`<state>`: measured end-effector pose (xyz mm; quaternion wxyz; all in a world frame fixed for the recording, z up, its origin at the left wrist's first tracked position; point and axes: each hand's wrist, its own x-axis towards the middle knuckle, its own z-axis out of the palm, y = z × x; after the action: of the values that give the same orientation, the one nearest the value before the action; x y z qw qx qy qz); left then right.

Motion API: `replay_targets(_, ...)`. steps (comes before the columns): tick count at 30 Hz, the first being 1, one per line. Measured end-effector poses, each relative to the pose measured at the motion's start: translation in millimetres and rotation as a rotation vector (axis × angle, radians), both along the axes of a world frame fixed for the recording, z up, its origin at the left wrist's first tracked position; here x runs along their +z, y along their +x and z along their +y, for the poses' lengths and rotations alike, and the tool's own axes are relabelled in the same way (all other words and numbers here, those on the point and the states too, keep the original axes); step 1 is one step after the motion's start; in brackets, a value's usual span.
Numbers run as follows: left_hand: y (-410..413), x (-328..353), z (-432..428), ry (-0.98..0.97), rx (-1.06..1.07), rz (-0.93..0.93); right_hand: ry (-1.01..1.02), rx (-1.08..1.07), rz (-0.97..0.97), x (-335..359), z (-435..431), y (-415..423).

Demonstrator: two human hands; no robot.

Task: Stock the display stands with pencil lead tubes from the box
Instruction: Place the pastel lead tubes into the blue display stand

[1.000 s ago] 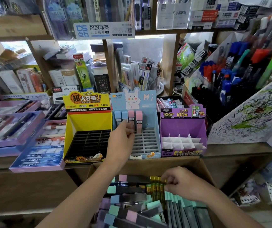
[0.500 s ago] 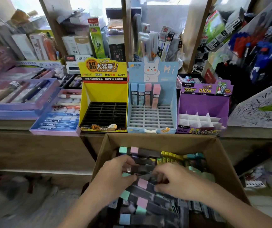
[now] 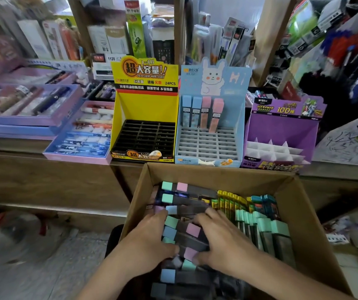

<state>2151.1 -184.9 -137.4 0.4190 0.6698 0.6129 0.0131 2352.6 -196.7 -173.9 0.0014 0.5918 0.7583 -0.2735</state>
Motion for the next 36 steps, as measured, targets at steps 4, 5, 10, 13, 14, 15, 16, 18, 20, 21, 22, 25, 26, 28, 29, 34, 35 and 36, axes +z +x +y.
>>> replay_targets(4, -0.9, -5.1, 3.8, -0.042, -0.027, -0.048, -0.019, -0.083, 0.121, -1.5, 4.6, 5.1)
replay_targets(5, -1.0, -5.9, 4.9, -0.047, -0.022, -0.059, -0.025, -0.095, 0.136, -1.8, 5.1, 5.4)
replay_targets(10, -0.3, -10.0, 7.3, -0.056, 0.038, -0.087, -0.066, -0.136, 0.185, -0.6, 6.2, 6.5)
replay_targets(13, 0.6, -12.2, 8.6, -0.057, 0.041, -0.083, -0.081, -0.122, 0.225, -0.3, 4.5, 9.0)
replay_targets(14, 0.6, -13.0, 9.2, -0.059, 0.037, -0.081, -0.082, -0.118, 0.244, -0.4, 4.0, 9.9)
replay_targets(15, 0.5, -13.4, 9.5, -0.064, 0.034, -0.087, -0.087, -0.115, 0.264, -0.6, 3.7, 10.6)
replay_targets(16, 0.3, -13.5, 9.7, -0.071, 0.034, -0.099, -0.1, -0.11, 0.277, -0.6, 3.4, 11.4)
replay_targets(18, 0.6, -13.9, 9.9, -0.072, 0.051, -0.129, -0.136, -0.094, 0.282, -0.7, 3.3, 12.7)
replay_targets(20, 0.7, -14.2, 11.0, -0.043, 0.099, -0.188, -0.153, -0.075, 0.303, -0.7, 3.6, 13.5)
replay_targets(21, 0.7, -13.5, 11.9, -0.024, 0.139, -0.233, -0.153, -0.07, 0.316, -0.7, 4.0, 14.0)
replay_targets(22, 0.6, -12.6, 12.7, -0.018, 0.184, -0.297, -0.155, -0.07, 0.33, -0.2, 4.2, 14.0)
replay_targets(25, 1.0, -9.0, 13.4, -0.054, 0.287, -0.505, -0.216, -0.113, 0.431, 8.4, 7.8, 10.6)
replay_targets(26, 1.6, -8.1, 13.0, -0.073, 0.307, -0.558, -0.252, -0.147, 0.49, 12.7, 9.3, 8.5)
replay_targets(28, 4.1, -6.4, 12.6, -0.121, 0.326, -0.657, -0.292, -0.204, 0.601, 20.1, 13.0, 5.5)
replay_targets(29, 5.6, -5.6, 12.6, -0.152, 0.324, -0.707, -0.3, -0.216, 0.649, 22.4, 14.8, 4.8)
replay_targets(34, 17.3, -3.5, 16.4, -0.261, 0.403, -0.959, -0.41, -0.283, 0.898, 32.3, 17.2, -0.8)
replay_targets(35, 19.6, -3.0, 18.0, -0.254, 0.429, -0.992, -0.425, -0.302, 0.934, 32.8, 18.0, -2.6)
replay_targets(36, 21.8, -2.7, 19.6, -0.245, 0.453, -1.027, -0.436, -0.336, 0.971, 33.7, 18.9, -4.7)
